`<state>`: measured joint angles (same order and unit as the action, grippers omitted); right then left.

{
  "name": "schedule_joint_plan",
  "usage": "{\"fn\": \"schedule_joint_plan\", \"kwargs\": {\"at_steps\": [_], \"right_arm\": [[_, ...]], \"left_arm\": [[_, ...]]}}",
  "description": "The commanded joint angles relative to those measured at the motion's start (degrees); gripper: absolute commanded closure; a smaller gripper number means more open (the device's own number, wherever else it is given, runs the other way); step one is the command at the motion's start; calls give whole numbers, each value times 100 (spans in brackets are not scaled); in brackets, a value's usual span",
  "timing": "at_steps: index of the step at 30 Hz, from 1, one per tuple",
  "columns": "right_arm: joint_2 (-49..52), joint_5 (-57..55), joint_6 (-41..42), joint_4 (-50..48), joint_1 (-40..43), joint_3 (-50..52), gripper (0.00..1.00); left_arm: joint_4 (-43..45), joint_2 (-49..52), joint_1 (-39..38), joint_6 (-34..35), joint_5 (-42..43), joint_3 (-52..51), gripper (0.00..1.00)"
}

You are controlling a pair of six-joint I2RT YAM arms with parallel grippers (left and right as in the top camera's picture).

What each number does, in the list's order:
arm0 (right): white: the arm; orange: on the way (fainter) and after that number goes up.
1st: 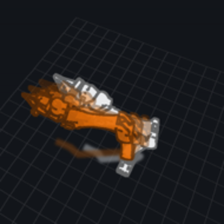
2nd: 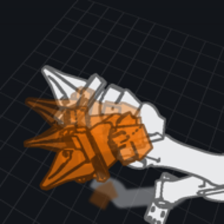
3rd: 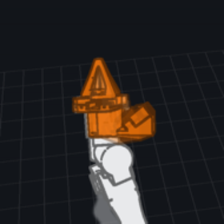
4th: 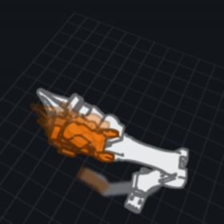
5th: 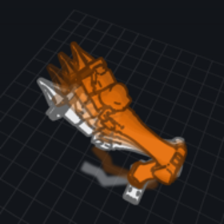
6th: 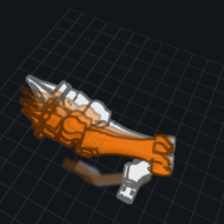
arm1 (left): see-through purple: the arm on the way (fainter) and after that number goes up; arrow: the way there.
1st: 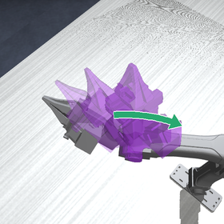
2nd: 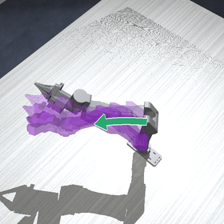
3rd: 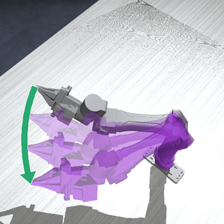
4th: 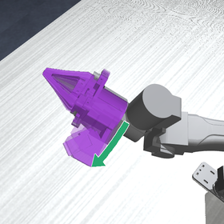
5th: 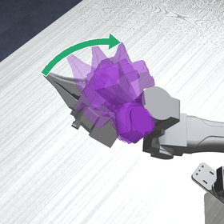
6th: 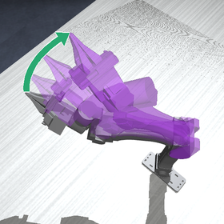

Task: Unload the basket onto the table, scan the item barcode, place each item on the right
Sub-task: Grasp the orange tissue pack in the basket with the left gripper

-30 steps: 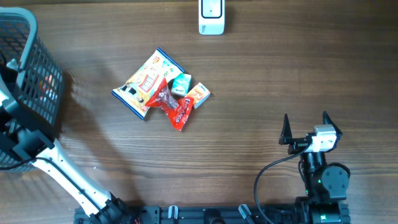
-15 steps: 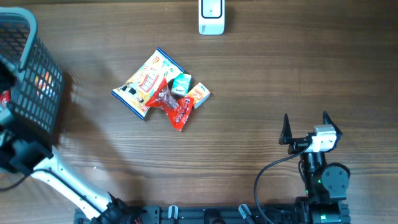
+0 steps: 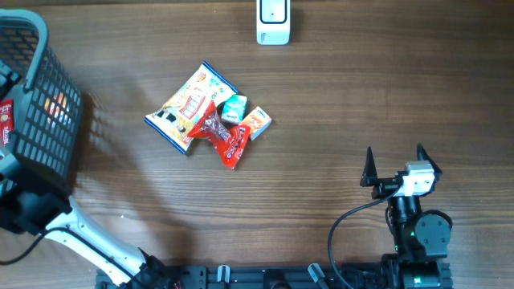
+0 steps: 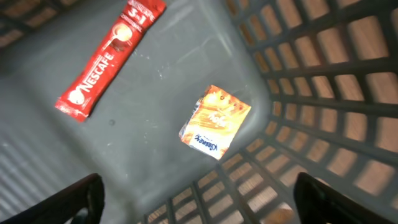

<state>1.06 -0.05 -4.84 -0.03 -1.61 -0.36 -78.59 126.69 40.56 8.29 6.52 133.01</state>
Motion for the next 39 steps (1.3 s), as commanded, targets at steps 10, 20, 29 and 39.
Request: {"fn": "schedule_joint_plan", "kwargs": {"at_steps": [10,20,29,39], "right_arm": [[-26,9,-61,-31,24,7,0],[-26,9,-61,-31,24,7,0],[-26,9,-61,-31,24,7,0],[-26,9,-61,-31,24,7,0]], "left_arm": [[101,1010,-127,-1198,702,-7,4],[195,1353,-433,-1561,380,-7,4],[256,1384,-457,-1558,-20,-7,7],[144,1696,-457,-1554,-20,-7,10]]}}
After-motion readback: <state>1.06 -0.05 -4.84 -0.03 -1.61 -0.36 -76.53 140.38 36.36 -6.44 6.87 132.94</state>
